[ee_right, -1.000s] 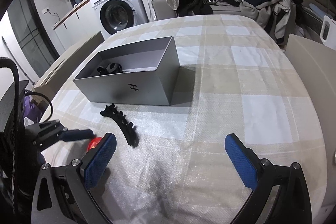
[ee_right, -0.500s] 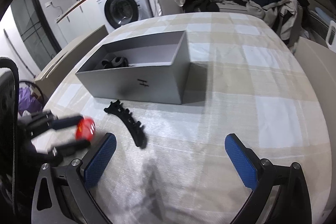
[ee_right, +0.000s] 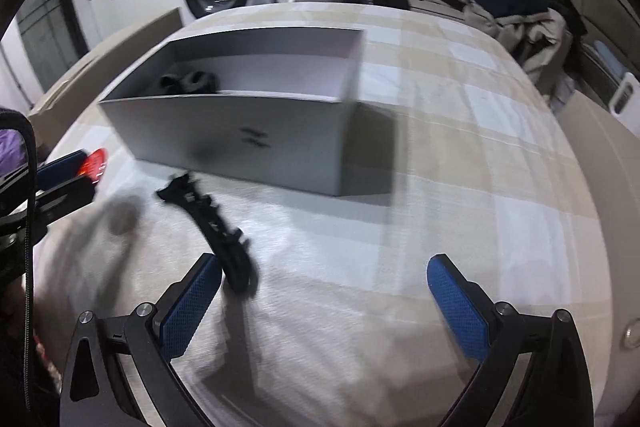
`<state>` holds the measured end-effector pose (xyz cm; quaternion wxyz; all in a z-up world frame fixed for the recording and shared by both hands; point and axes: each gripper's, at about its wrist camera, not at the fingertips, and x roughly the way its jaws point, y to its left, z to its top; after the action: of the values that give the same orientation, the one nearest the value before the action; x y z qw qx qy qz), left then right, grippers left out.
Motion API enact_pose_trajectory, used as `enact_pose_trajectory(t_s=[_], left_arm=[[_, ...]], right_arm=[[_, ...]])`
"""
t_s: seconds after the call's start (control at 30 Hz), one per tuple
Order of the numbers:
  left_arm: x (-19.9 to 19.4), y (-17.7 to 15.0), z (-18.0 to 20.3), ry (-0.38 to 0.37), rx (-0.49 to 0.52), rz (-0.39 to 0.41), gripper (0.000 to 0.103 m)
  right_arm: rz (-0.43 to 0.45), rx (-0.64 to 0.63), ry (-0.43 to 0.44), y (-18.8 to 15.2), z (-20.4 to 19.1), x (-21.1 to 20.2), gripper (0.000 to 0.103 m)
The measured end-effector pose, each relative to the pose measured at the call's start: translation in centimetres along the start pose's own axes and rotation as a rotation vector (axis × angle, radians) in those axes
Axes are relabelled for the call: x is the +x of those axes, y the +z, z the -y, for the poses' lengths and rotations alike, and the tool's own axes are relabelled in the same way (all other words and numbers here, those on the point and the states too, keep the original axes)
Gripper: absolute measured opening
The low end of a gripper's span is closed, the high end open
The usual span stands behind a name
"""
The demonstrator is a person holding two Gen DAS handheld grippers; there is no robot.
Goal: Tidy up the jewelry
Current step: 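Carry the red badge and comb clip over the grey box with both tools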
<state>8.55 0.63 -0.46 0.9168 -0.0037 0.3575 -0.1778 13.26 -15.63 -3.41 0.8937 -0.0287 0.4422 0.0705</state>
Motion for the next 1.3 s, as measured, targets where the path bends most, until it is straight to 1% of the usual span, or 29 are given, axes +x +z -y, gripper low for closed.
enact_pose_trajectory(t_s=[0.07, 0.1, 0.13, 0.2, 0.23, 0.3, 0.33, 0.4, 0.5, 0.63, 0.77, 0.9, 1.0, 1.13, 1.2, 1.3], left_arm=[[-0.1, 0.0, -0.1, 0.001, -0.005, 0.002, 0.037], [-0.2, 0.0, -0.1, -0.003, -0.008, 0.005, 0.037], [-0.3, -0.1, -0.1, -0.002, -0.01, 0.006, 0.037], [-0.3, -0.1, -0.1, 0.0, -0.013, 0.006, 0.037], [-0.4, -0.1, -0.1, 0.0, -0.013, 0.007, 0.037], [-0.5, 0.0, -0.2, -0.001, -0.015, 0.013, 0.037], [-0.5, 0.0, -0.3, 0.0, -0.017, 0.015, 0.037], [-0.6, 0.0, -0.5, 0.001, -0.027, 0.025, 0.037], [-1.0, 0.0, -1.1, 0.008, -0.058, 0.051, 0.037], [-1.5, -0.1, -2.4, 0.027, -0.129, 0.087, 0.037], [-2.0, -0.2, -3.5, 0.018, -0.201, 0.12, 0.037], [-2.3, -0.2, -4.0, 0.011, -0.242, 0.153, 0.037], [-2.3, -0.2, -4.3, -0.005, -0.27, 0.165, 0.037], [-2.2, -0.1, -4.3, -0.011, -0.273, 0.164, 0.037], [-2.3, -0.1, -4.1, -0.011, -0.265, 0.166, 0.037], [-2.3, -0.1, -4.2, -0.007, -0.259, 0.165, 0.037]], right_arm=[[0.0, 0.026, -0.067, 0.3, 0.9, 0.3, 0.103], [-0.001, 0.04, -0.091, 0.4, 1.2, 0.4, 0.103], [-0.001, 0.062, -0.098, 0.5, 1.7, 0.4, 0.103], [0.003, 0.069, -0.046, 0.6, 1.7, 0.1, 0.102], [0.012, 0.062, 0.014, 0.6, 1.4, -0.2, 0.102], [0.013, 0.036, 0.077, 0.4, 0.5, -0.6, 0.102], [0.01, 0.0, 0.118, 0.4, -0.4, -0.7, 0.102], [0.008, -0.041, 0.147, 0.5, -1.5, -0.7, 0.102], [-0.001, -0.085, 0.158, 0.8, -3.3, -0.4, 0.102], [0.011, -0.094, 0.186, 1.4, -4.6, 0.0, 0.102], [0.008, -0.079, 0.175, 1.9, -4.9, 0.7, 0.102], [0.003, -0.094, 0.147, 1.8, -5.8, 1.2, 0.102], [0.007, -0.111, 0.113, 2.1, -6.3, 1.5, 0.1], [0.008, -0.113, 0.062, 2.3, -6.8, 1.9, 0.097], [0.01, -0.106, 0.062, 2.5, -6.8, 1.9, 0.093], [0.018, -0.102, 0.047, 2.5, -6.7, 1.8, 0.093]])
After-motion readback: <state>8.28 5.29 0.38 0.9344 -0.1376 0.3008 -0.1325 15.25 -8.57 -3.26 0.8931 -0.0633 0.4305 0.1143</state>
